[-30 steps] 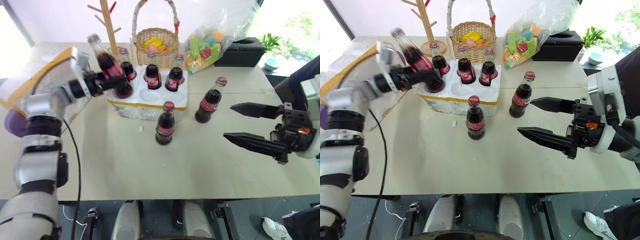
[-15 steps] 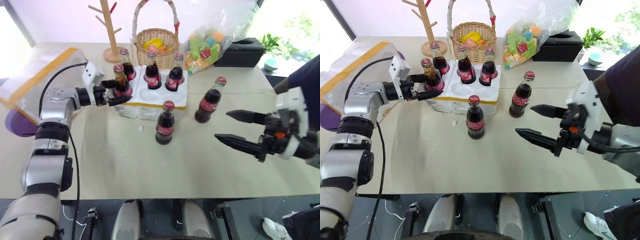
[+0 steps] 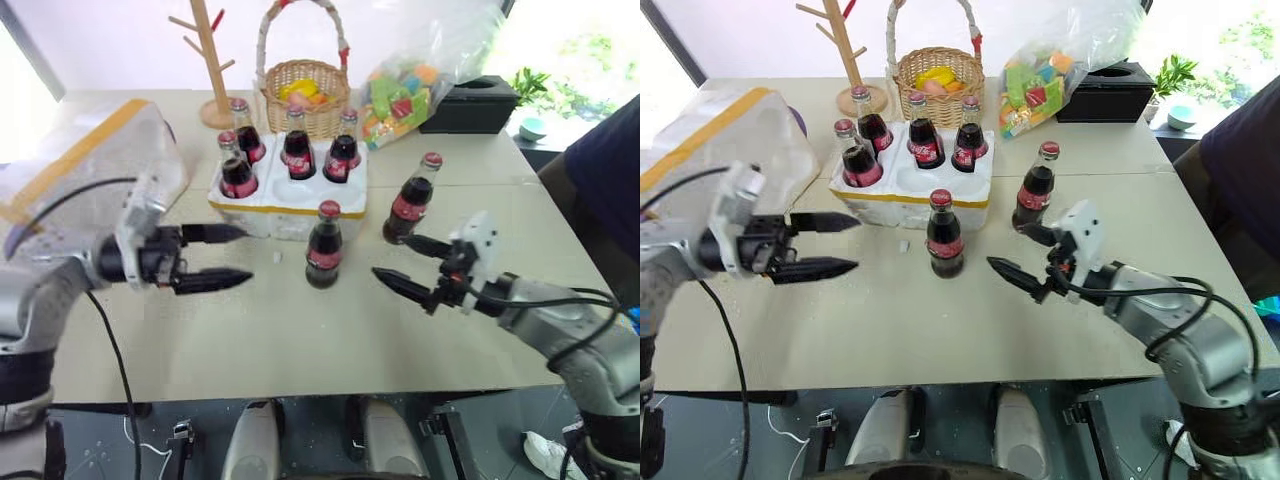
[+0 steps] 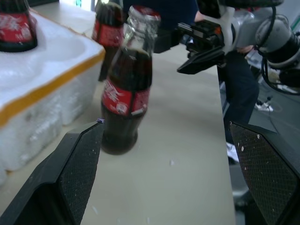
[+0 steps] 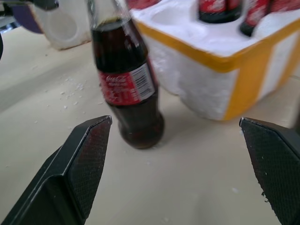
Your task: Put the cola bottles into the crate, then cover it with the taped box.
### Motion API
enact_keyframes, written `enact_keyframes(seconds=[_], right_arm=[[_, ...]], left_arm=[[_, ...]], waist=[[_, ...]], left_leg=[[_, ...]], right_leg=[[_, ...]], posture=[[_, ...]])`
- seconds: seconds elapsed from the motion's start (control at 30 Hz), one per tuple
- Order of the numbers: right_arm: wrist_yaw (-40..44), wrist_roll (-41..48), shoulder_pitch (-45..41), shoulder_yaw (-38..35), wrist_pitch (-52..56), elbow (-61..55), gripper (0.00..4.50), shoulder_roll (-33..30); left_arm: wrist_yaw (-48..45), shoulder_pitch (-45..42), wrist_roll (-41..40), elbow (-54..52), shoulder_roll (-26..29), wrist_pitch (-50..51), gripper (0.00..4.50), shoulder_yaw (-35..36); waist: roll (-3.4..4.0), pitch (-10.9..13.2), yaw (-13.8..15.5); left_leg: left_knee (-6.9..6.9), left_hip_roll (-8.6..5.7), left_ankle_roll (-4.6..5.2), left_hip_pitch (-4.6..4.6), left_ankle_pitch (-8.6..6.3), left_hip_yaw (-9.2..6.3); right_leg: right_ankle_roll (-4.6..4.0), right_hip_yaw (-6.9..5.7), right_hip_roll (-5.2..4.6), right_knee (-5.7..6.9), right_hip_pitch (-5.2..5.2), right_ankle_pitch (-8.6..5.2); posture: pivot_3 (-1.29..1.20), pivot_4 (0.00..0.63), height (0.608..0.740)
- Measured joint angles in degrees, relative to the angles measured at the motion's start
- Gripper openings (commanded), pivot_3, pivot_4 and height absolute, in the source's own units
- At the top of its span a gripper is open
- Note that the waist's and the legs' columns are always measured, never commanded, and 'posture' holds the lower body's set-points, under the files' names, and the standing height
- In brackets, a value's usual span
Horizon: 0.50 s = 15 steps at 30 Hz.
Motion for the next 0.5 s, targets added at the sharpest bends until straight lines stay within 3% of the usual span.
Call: enact_keyframes(seconds=[0.17, 0.47, 0.5], right_arm=[[2.17, -5.43, -7.12, 8.06, -1.98, 6.21, 4.5, 6.54], [5.47, -12.77, -15.1, 14.6, -4.56, 17.25, 4.5, 14.64], [5.45, -13.63, -16.14, 14.95, -4.81, 18.68, 4.24, 15.6]], left_arm=[[1.55, -0.03, 1.87, -0.13, 0.0, -2.45, 4.42, -0.51], [2.38, -0.39, 2.66, 0.53, 0.47, -3.58, 4.42, -0.52], [2.57, -0.53, 2.63, 0.53, 0.45, -3.61, 4.48, -0.53]], waist=[[0.02, 0.0, -0.11], [0.02, 0.0, -0.17], [0.02, 0.0, -0.21]], left_leg=[[-0.04, -0.01, 0.0, -0.1, 0.0, 0.04], [-0.04, -0.01, 0.01, -0.2, 0.01, 0.06], [-0.04, -0.01, 0.0, -0.2, 0.01, 0.06]], right_leg=[[0.02, 0.02, 0.0, -0.03, -0.06, 0.0], [0.04, 0.02, 0.01, 0.02, -0.18, 0.01], [0.04, 0.02, 0.01, 0.03, -0.18, 0.01]], posture=[[0.0, 0.15, 0.74], [0.0, 0.15, 0.74], [0.0, 0.15, 0.74]])
